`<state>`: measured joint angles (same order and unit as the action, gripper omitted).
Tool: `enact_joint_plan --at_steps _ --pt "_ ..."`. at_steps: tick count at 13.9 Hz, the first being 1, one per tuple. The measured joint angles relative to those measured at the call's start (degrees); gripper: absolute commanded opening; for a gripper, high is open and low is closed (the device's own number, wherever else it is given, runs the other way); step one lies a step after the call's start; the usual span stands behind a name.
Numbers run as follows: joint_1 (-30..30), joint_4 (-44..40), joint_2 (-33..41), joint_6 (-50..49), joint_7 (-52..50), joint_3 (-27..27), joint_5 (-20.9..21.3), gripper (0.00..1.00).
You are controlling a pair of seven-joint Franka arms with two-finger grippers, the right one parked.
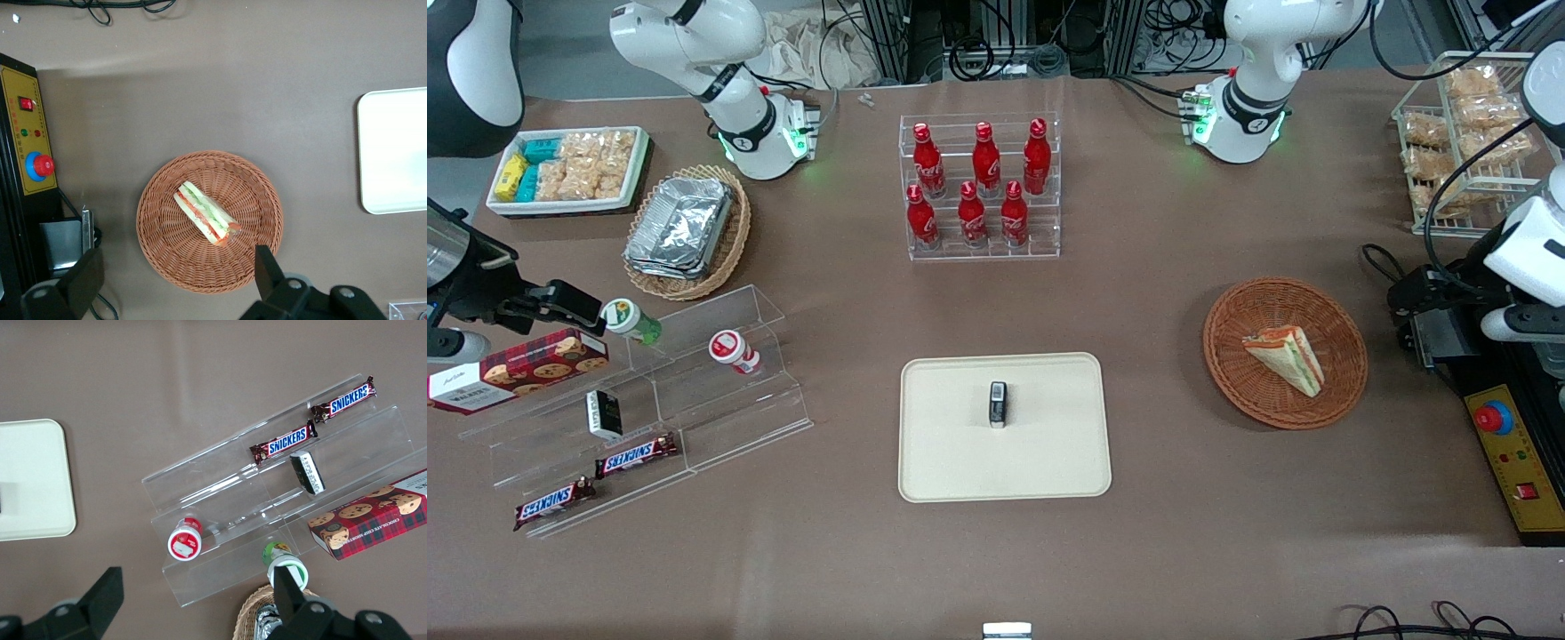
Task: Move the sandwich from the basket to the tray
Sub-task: 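Move the left gripper toward the sandwich in the wicker basket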
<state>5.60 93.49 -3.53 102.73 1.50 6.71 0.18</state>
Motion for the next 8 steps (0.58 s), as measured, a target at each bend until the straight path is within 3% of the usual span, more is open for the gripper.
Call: enact_joint_plan --at_steps 8 --pt "0.01 -1.91 -1.7 -3.29 -3.21 -0.04 -0.27 1.0"
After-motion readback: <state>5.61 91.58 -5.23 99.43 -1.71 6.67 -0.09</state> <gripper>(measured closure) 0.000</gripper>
